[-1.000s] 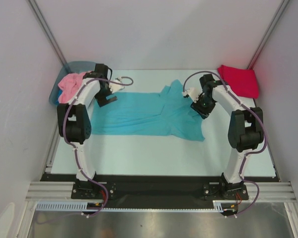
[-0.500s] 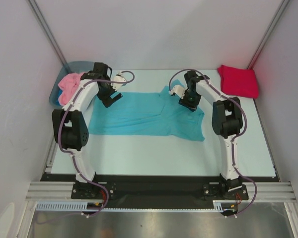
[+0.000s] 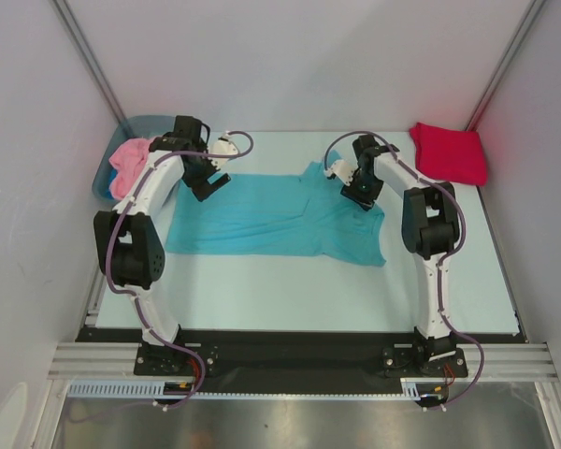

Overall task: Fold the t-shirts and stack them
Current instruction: Fold the tshirt

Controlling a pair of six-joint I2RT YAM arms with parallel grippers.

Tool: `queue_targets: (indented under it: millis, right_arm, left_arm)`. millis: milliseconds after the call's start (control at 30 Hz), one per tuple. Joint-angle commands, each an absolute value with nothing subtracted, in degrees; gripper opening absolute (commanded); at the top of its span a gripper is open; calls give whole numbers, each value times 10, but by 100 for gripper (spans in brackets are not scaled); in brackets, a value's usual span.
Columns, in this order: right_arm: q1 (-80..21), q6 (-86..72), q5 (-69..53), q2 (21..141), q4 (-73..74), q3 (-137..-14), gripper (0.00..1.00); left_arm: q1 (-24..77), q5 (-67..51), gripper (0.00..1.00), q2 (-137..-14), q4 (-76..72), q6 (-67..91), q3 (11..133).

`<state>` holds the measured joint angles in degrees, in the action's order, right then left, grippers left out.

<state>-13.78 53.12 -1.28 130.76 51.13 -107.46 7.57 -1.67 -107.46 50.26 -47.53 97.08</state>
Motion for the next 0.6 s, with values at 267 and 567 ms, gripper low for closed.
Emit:
queue_targets:
  millis: [267, 567]
  right_arm:
    - [-55, 523, 25, 1273, 462, -986, 45]
    - [-28, 528, 46, 1278, 446, -993, 44]
  left_arm:
    - [88, -16, 100, -1052, 489, -486, 976]
    - [91, -13, 100, -1057, 489, -497, 977]
